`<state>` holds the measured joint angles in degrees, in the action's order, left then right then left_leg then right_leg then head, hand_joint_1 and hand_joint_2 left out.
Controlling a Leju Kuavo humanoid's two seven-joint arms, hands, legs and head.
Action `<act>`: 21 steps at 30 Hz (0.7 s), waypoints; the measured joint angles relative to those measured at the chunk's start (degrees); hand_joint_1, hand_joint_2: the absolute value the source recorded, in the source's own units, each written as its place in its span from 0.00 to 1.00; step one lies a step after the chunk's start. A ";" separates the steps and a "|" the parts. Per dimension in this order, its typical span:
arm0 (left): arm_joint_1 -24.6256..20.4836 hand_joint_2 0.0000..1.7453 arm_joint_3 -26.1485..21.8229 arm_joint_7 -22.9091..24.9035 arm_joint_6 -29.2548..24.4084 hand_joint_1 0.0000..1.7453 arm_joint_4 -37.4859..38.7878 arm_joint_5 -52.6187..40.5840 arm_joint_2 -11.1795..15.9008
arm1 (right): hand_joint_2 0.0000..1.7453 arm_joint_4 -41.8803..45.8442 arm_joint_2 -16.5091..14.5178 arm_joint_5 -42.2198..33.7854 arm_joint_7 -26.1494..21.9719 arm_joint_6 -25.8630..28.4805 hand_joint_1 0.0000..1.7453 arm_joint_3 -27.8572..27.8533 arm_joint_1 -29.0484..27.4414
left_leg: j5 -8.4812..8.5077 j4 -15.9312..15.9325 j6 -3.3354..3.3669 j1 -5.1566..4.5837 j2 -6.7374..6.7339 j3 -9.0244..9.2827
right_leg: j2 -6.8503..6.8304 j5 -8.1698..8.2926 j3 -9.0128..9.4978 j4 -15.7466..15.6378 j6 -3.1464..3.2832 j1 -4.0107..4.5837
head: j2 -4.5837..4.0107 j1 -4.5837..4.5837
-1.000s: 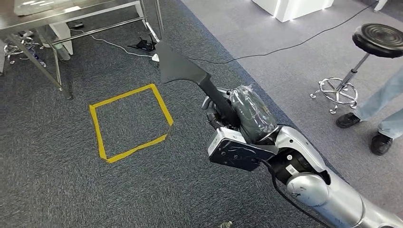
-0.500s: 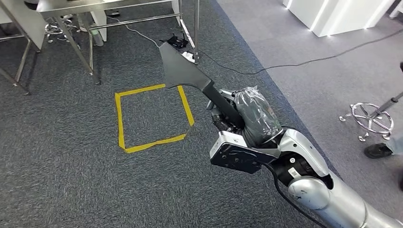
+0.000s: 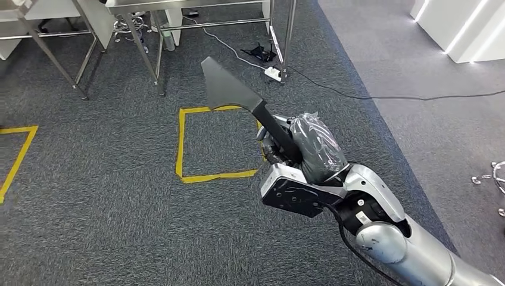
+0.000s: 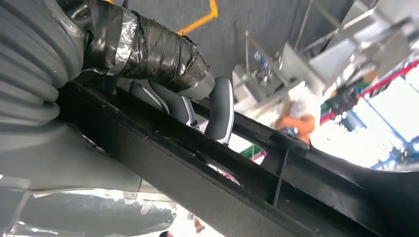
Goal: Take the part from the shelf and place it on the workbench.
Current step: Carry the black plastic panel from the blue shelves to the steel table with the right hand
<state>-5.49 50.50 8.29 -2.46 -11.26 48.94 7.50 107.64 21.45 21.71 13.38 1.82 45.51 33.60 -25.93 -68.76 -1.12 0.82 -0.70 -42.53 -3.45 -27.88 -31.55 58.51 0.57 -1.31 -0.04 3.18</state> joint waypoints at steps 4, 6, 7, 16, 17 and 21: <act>0.05 1.00 0.01 -0.97 -0.62 0.00 0.00 -0.20 -0.18 | 1.00 2.06 3.18 -2.97 0.14 -1.28 1.00 -3.02 -0.82 | 2.22 9.48 1.14 -0.78 -3.20 4.73 | -2.21 -1.27 1.30 0.06 -1.40 0.66 | 0.00 -0.11; 0.20 1.00 0.01 -1.13 -0.69 0.00 0.00 -0.19 -0.21 | 1.00 2.58 4.00 -2.90 0.11 -1.49 1.00 -4.09 -0.96 | 1.70 9.79 2.11 -0.73 -2.03 5.16 | -2.65 -1.41 1.97 0.37 -2.05 0.68 | 0.00 -0.18; 0.29 1.00 0.01 -1.15 -0.70 0.00 0.00 -0.17 -0.23 | 1.00 2.72 4.31 -2.68 0.11 -1.51 1.00 -4.35 -1.03 | 1.47 10.00 2.55 -0.65 -1.46 5.70 | -1.97 -1.57 2.06 1.09 -2.31 0.49 | 0.00 -0.28; 0.08 1.00 0.01 -1.11 -0.69 0.00 0.00 -0.10 -0.49 | 1.00 3.53 6.13 -1.97 0.08 -1.10 1.00 -5.74 -2.14 | -0.62 9.91 3.65 -0.88 3.09 8.73 | 3.52 -0.08 -6.42 7.58 -1.93 0.59 | 0.00 -0.83; 0.13 1.00 0.01 -1.03 -0.68 0.00 0.00 -0.10 -0.50 | 1.00 3.59 6.16 -1.96 0.13 -1.02 1.00 -5.84 -2.16 | -0.90 9.87 3.54 -0.86 3.30 8.94 | 3.65 1.98 -5.44 4.55 -1.68 0.67 | 0.00 -0.84; 0.19 1.00 0.01 -0.93 -0.67 0.00 0.00 -0.09 -0.51 | 1.00 3.64 6.18 -1.93 0.21 -0.90 1.00 -5.97 -2.19 | -1.19 9.88 3.40 -0.83 3.46 9.03 | 3.90 3.60 -4.51 1.84 -1.38 0.78 | 0.00 -0.85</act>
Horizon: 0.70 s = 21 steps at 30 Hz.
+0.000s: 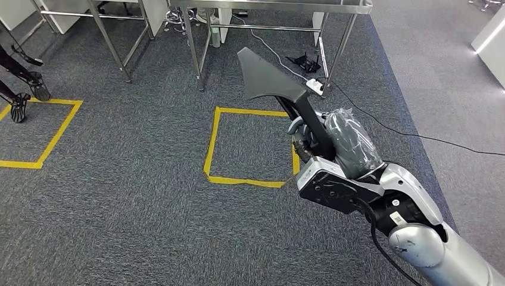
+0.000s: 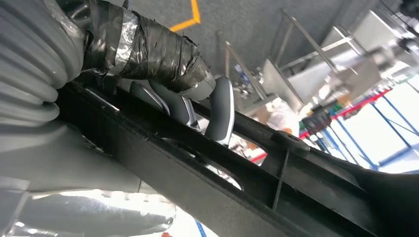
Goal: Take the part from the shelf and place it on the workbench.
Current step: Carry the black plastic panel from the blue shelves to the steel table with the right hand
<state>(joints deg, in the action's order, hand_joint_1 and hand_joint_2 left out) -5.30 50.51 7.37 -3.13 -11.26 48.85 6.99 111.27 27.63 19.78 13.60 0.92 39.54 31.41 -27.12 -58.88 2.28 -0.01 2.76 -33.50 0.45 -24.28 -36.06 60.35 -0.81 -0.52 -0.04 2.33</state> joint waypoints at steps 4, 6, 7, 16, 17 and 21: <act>-0.11 1.00 0.00 0.10 0.05 0.00 0.00 0.04 -0.04 | 1.00 0.02 0.01 0.04 0.05 0.11 1.00 -0.04 0.03 | -0.01 -0.11 -0.25 -0.10 0.20 0.22 | 0.16 -1.49 -0.37 -0.54 0.15 0.26 | 0.00 0.18; -0.21 1.00 0.00 0.19 0.08 0.00 0.00 0.07 -0.02 | 1.00 0.26 0.04 0.10 0.17 0.22 1.00 -0.30 -0.10 | -1.01 -3.02 -1.17 -0.05 -0.27 -1.12 | 0.01 -1.79 0.75 -1.30 0.99 0.17 | 0.00 0.37; -0.26 1.00 0.00 0.21 0.09 0.00 0.00 0.08 -0.02 | 1.00 0.43 0.05 0.16 0.27 0.25 1.00 -0.46 -0.23 | -2.50 -7.05 -1.82 0.09 -0.89 -3.42 | -0.16 -1.85 1.69 -1.50 1.48 0.05 | 0.00 0.46; 0.03 1.00 0.02 0.08 0.07 0.00 0.04 -0.17 0.02 | 1.00 1.27 0.23 0.69 1.45 0.35 1.00 -0.72 -0.88 | 3.40 -0.40 -1.57 0.02 -2.91 -5.10 | -0.71 -5.72 7.28 -1.76 0.45 0.13 | 0.00 0.45; -0.01 1.00 0.02 0.04 0.07 0.00 0.04 -0.20 0.02 | 1.00 1.40 0.31 0.71 1.50 0.36 1.00 -0.73 -0.89 | 3.20 -0.26 -1.21 0.04 -2.81 -4.54 | -0.75 -5.83 7.62 -1.67 0.06 0.14 | 0.00 0.42; -0.10 1.00 0.02 -0.09 0.08 0.00 0.04 -0.31 0.03 | 1.00 1.81 0.45 0.93 1.60 0.38 1.00 -0.80 -0.84 | 2.42 0.38 0.17 0.18 -2.46 -2.10 | -0.62 -7.35 3.74 6.29 -0.75 -0.14 | 0.00 0.25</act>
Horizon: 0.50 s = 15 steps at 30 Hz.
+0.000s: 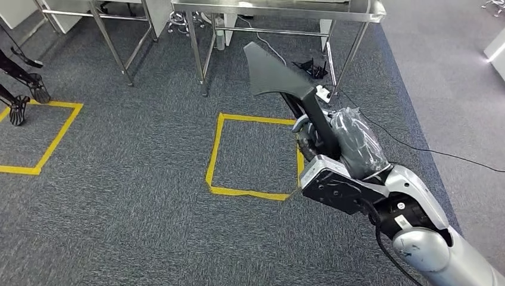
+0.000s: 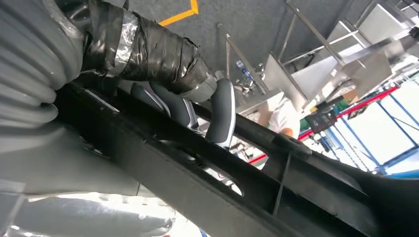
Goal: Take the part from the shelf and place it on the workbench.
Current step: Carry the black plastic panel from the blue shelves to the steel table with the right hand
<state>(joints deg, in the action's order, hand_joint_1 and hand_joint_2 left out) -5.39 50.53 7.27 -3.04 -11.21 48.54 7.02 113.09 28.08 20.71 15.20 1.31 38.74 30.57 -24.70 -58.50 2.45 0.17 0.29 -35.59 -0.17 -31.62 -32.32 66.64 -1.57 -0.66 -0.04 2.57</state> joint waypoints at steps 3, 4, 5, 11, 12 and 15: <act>-0.07 1.00 0.00 0.11 0.11 0.00 0.00 0.02 0.06 | 1.00 0.07 -0.03 0.64 0.38 -0.01 1.00 0.00 -0.10 | -1.33 -0.03 0.28 -0.12 0.33 1.32 | 0.07 -3.69 -6.60 7.49 -0.26 0.03 | 0.00 -0.01; -0.05 1.00 0.00 0.23 0.19 0.00 0.01 0.10 0.13 | 1.00 0.04 -0.12 1.05 0.41 0.01 1.00 0.02 -0.10 | -1.83 -0.06 0.24 -0.15 0.49 1.92 | 0.07 -3.60 -7.41 6.95 -0.26 0.03 | 0.00 -0.01; -0.05 1.00 0.00 0.39 0.30 0.00 0.01 0.20 0.23 | 1.00 -0.06 -0.36 1.60 0.31 0.08 1.00 0.08 -0.04 | -2.37 -0.10 0.17 -0.17 0.66 2.61 | 0.08 -2.25 -7.46 4.82 -0.14 0.05 | 0.00 -0.02; -0.57 1.00 0.00 1.41 0.93 0.00 0.00 0.25 0.45 | 1.00 -3.35 -3.76 4.38 -1.19 1.70 1.00 1.94 1.83 | -4.66 -0.24 -1.43 -0.45 1.26 5.37 | 0.14 6.93 -4.26 -7.23 1.66 0.60 | 0.00 0.23; -0.59 1.00 0.00 1.43 0.91 0.00 0.00 0.23 0.46 | 1.00 -3.71 -4.22 4.48 -1.27 1.80 1.00 2.16 2.00 | -4.70 -0.59 -1.74 -0.46 1.16 5.52 | 0.10 7.23 -3.63 -7.55 1.99 0.47 | 0.00 0.24; -0.63 1.00 0.01 1.28 0.83 0.00 0.00 0.20 0.51 | 1.00 -4.63 -5.28 4.66 -1.45 1.93 1.00 2.81 2.66 | -5.50 -6.49 -2.78 -0.26 0.67 2.50 | -0.18 6.73 -2.01 -8.13 2.92 0.18 | 0.00 0.44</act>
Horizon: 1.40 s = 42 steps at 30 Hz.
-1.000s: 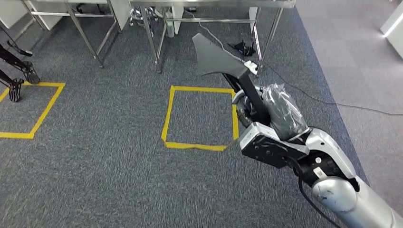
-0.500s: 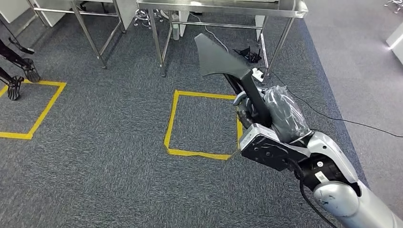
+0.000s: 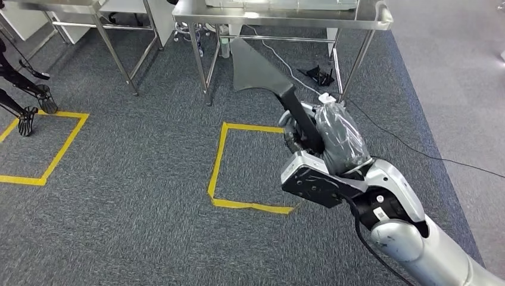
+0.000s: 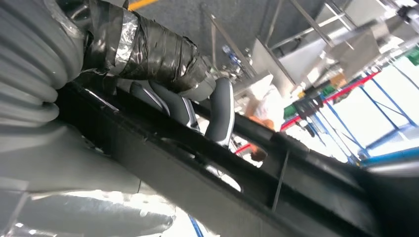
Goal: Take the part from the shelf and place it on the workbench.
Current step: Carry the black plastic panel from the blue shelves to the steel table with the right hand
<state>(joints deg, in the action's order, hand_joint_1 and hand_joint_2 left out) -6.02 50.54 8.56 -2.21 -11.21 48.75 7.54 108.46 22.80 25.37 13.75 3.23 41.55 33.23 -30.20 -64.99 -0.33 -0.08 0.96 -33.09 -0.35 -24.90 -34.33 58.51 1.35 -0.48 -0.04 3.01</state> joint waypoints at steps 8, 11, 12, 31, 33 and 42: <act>0.54 1.00 0.02 -0.22 -0.01 0.00 0.03 0.02 0.12 | 1.00 -1.66 -1.14 0.16 -0.04 -0.05 1.00 1.35 0.31 | 4.03 3.19 -0.37 0.48 -0.80 -5.00 | 0.06 -3.52 3.92 -0.05 -0.47 -0.07 | 0.00 0.10; 0.51 1.00 0.03 -0.22 0.04 0.00 0.09 0.06 0.27 | 1.00 -2.15 -1.41 0.36 0.13 -0.31 1.00 1.63 0.83 | 3.72 6.02 0.82 0.05 -0.85 -3.62 | 0.23 -4.21 5.18 0.18 -1.68 0.05 | 0.00 0.03; 0.53 1.00 0.03 -0.21 0.06 0.00 0.09 0.06 0.31 | 1.00 -2.30 -1.49 0.38 0.21 -0.38 1.00 1.69 1.03 | 3.99 6.34 1.38 0.08 -0.72 -2.90 | 0.22 -4.26 5.45 0.61 -2.07 0.02 | 0.01 0.01; 0.21 1.00 0.02 -0.51 0.38 0.00 0.13 0.68 0.55 | 1.00 -4.39 -1.52 1.00 3.20 -2.80 1.00 2.11 7.38 | 0.40 -2.21 0.23 0.22 -0.24 -0.12 | 0.42 0.17 0.30 -0.73 -0.09 -0.06 | 0.00 -0.46; 0.24 1.00 0.02 -0.53 0.41 0.00 0.13 0.82 0.55 | 1.00 -4.59 -1.50 1.04 3.60 -3.07 1.00 2.11 8.15 | -2.38 -7.84 -0.35 0.46 -0.38 -5.23 | 0.43 -1.04 1.74 -1.00 0.03 -0.16 | 0.00 -0.44; 1.05 1.00 0.02 -0.39 0.38 0.00 0.25 1.03 0.57 | 1.00 -5.64 -1.37 1.04 4.74 -3.64 1.00 2.37 9.95 | 7.79 5.39 0.59 0.47 -0.86 -6.90 | 0.95 -7.70 9.65 -0.38 -2.26 -0.25 | 0.00 -0.31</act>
<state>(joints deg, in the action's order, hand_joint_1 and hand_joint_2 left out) -4.97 50.56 8.16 -1.84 -10.96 49.78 8.10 102.82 21.43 26.40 18.49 -0.40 43.92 43.18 -22.41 -59.60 0.27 0.39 0.11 -40.00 0.60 -32.60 -24.68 58.12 -0.91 -0.74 -0.04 2.70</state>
